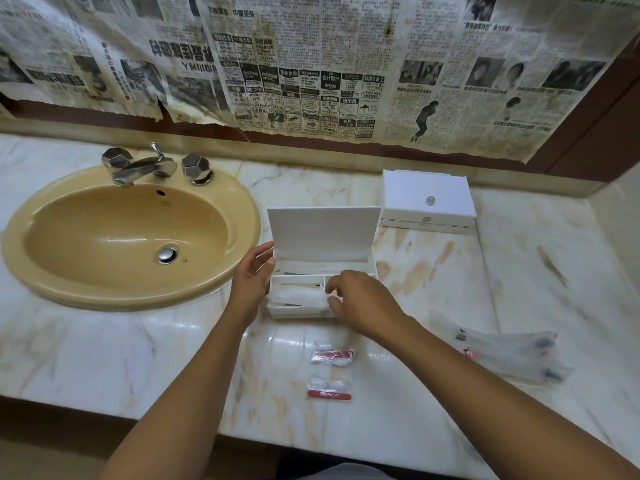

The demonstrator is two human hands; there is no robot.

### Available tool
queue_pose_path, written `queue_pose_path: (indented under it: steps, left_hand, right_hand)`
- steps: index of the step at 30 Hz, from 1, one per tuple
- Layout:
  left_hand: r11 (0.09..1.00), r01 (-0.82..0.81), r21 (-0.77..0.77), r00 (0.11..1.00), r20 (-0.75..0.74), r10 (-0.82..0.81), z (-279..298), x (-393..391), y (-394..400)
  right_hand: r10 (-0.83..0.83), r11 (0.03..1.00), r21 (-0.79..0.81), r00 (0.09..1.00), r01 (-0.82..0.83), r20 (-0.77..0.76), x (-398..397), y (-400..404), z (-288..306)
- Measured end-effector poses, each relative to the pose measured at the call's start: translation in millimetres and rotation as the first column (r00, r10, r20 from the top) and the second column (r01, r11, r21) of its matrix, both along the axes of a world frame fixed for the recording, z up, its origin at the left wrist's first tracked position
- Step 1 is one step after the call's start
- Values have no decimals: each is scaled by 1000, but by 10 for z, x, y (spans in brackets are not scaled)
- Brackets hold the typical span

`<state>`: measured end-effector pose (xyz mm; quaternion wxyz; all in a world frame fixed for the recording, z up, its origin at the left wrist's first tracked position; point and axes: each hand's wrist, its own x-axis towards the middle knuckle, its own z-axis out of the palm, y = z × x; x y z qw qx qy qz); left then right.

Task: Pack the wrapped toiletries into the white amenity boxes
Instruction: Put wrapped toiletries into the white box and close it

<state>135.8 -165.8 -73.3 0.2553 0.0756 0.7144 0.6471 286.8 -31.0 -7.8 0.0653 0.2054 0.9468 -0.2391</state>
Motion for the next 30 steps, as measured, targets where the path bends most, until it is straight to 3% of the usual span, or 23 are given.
queue_pose_path:
  steps: [3, 10, 17, 21, 24, 27, 30]
  left_hand:
    - [1000, 3, 0, 1000, -4, -3, -4, -4, -2]
    - [1000, 13, 7, 1000, -9, -13, -7, 7, -7]
    - [1000, 7, 17, 1000, 13, -7, 15, 22, 7]
    - [1000, 1, 18, 1000, 0, -1, 9, 24, 4]
    - [1000, -2, 14, 1000, -9, 3, 2, 23, 14]
    - [1000, -5, 18, 1000, -8, 5, -1, 21, 18]
    - [1000, 1, 13, 1000, -1, -1, -3, 15, 11]
  right_hand:
    - [60, 998, -9, 997, -60, -38, 160, -200, -22]
    - [180, 980, 44, 962, -193, 205, 390, -354, -403]
    - [203, 970, 95, 960, -225, 194, 427, -400, -514]
    - [162, 984, 57, 979, -170, 124, 414, -385, -374]
    - [119, 993, 33, 992, -117, -41, 373, -328, -114]
    - [85, 993, 93, 982, -70, -167, 265, -170, 111]
    - [48, 980, 199, 989, -19, -142, 122, 33, 206]
